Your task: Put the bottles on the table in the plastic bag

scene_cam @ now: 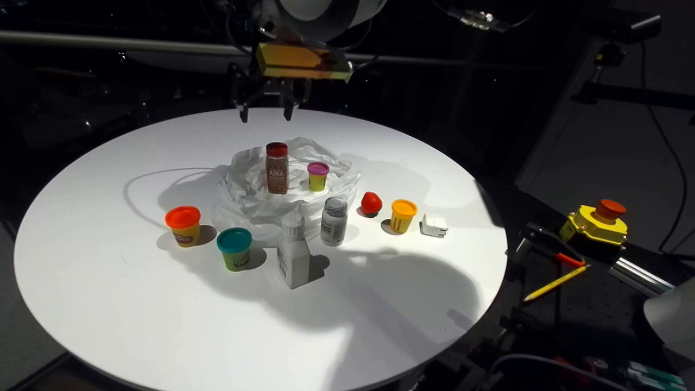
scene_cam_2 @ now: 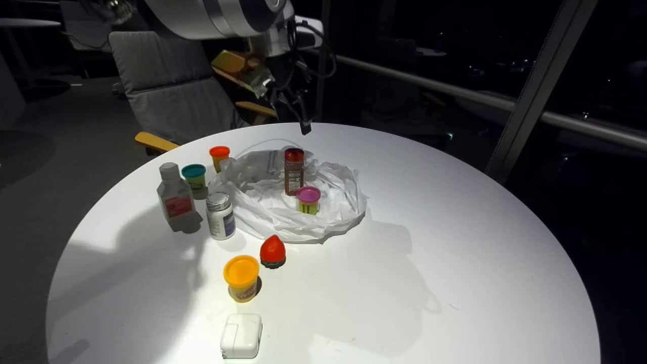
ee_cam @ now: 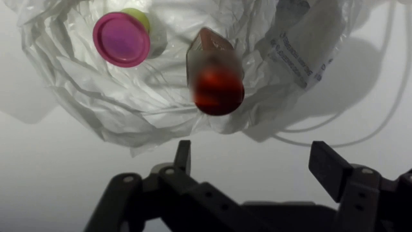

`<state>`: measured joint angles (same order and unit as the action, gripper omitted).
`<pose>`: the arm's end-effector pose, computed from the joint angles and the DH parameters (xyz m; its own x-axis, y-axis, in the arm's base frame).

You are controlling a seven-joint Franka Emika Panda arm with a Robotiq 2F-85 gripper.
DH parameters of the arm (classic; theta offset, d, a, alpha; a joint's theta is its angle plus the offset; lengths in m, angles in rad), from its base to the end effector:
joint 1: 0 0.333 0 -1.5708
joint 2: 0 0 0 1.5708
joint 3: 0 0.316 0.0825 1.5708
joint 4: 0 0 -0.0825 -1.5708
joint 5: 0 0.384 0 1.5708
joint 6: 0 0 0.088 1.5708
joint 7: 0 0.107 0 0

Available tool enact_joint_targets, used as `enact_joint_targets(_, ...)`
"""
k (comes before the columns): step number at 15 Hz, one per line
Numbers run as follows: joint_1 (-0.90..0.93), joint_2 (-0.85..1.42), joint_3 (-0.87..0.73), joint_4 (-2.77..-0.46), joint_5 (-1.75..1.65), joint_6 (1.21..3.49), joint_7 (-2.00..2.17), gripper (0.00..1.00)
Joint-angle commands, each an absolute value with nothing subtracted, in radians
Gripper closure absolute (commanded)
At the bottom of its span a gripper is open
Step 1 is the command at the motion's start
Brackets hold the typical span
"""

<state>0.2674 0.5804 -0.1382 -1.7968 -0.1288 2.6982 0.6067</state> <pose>0.6773 0.1023 0.2609 0.8844 -0.3155 0.3439 -0.3222 -0.9459 -0.0391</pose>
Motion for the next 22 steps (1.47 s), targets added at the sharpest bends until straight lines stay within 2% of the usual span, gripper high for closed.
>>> enact_joint_targets(1,0.28,0.346,-0.154,-1.985,-0.119,2.686,0.633,0.0)
enact_joint_targets(4,0.253,0.196,-0.117,-2.117,-0.109,2.615,0.623,0.0)
enact_joint_targets(9,0.179,0.135,-0.016,-2.287,0.021,2.489,0.521,0.0)
enact_joint_targets(17,0.143,0.233,0.083,-2.386,0.225,2.611,0.325,0.0)
enact_joint_targets(22,0.154,0.286,0.096,-2.383,0.207,2.69,0.284,0.0)
